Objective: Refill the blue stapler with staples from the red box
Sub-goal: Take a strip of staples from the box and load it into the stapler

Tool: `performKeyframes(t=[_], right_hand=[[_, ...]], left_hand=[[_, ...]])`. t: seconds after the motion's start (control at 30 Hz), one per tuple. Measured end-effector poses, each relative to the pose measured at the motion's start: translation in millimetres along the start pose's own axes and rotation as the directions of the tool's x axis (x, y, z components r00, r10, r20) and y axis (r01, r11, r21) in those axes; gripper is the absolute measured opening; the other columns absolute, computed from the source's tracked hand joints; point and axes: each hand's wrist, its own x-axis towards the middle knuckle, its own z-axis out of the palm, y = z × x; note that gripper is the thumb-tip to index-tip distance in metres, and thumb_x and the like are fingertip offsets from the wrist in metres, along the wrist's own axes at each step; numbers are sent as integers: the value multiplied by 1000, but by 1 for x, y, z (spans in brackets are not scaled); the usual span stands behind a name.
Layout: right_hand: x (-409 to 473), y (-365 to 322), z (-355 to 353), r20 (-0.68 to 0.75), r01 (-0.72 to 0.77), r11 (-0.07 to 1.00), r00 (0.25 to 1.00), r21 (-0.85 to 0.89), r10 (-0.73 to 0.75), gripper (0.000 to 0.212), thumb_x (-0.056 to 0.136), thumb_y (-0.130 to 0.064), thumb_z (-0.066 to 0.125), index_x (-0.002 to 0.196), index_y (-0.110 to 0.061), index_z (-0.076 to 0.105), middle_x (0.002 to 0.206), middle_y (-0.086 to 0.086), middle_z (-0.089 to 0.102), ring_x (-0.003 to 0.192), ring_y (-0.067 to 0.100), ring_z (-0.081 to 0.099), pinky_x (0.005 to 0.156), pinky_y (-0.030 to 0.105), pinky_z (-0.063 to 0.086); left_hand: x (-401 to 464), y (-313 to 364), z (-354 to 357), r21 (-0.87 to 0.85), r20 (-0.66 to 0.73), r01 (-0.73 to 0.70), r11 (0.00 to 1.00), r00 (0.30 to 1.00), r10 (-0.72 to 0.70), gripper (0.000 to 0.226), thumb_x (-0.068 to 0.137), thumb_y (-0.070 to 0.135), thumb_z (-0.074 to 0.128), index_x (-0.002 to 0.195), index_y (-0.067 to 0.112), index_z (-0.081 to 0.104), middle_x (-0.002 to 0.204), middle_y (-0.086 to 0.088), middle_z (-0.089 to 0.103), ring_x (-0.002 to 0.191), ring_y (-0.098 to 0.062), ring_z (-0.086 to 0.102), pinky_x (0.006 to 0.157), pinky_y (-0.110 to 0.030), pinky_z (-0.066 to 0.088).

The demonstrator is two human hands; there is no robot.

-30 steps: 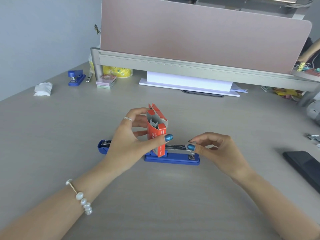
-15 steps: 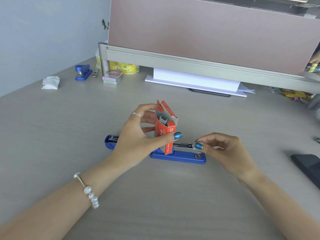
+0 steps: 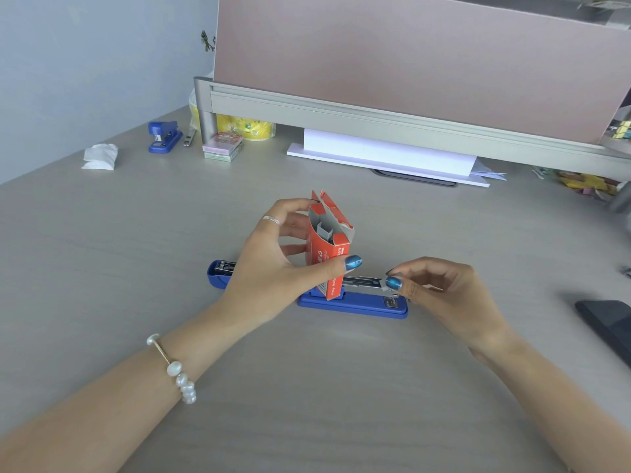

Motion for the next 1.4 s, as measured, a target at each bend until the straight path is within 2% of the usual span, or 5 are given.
performKeyframes(t=[0.5, 0.87, 1.1, 1.27, 1.4], right_hand=[[0, -1, 3, -7, 13, 999, 1000, -41, -14, 5, 67, -23, 74, 71, -25, 71, 80, -4, 72, 63, 4, 62, 59, 14, 48], [-9, -3, -1, -18, 65, 948, 997, -311, -74, 35, 67, -15, 77, 96, -31, 68, 88, -4, 66, 84, 9, 60, 65, 22, 52], [-13, -24, 4, -27, 192, 981, 981, 22, -191, 41, 69, -62, 59, 101, -36, 61, 100, -6, 66, 95, 12, 61, 74, 26, 52], [-18, -47, 11, 5, 248, 918, 965, 309, -263, 31, 78, -35, 62, 106, -21, 64, 103, -4, 70, 97, 16, 65, 69, 22, 53], [-21, -46, 6, -81, 244, 935, 970, 257, -230, 19, 76, -17, 65, 95, -15, 70, 104, 1, 70, 100, 16, 65, 66, 24, 53]], left_hand=[[-1, 0, 2, 13, 9, -6, 1000, 1000, 6, 66, 53, 38, 81, 112, 36, 53, 104, 12, 63, 99, -2, 59, 75, -11, 51], [0, 1, 1, 20, 5, -4, 1000, 1000, 4, 68, 52, 43, 82, 114, 34, 53, 104, 13, 64, 101, -6, 60, 80, -19, 54], [-5, 7, 7, 33, 29, -57, 998, 998, 56, 66, 52, 37, 83, 111, 37, 54, 104, 10, 65, 102, -5, 60, 79, -14, 50], [-12, 24, 23, 184, 111, -172, 968, 982, 153, 67, 52, 40, 78, 113, 33, 54, 108, 11, 59, 103, -2, 56, 78, -8, 44], [-12, 36, 37, 241, 102, -189, 952, 980, 169, 66, 48, 48, 72, 110, 33, 54, 104, 11, 57, 100, -5, 56, 80, -16, 46]])
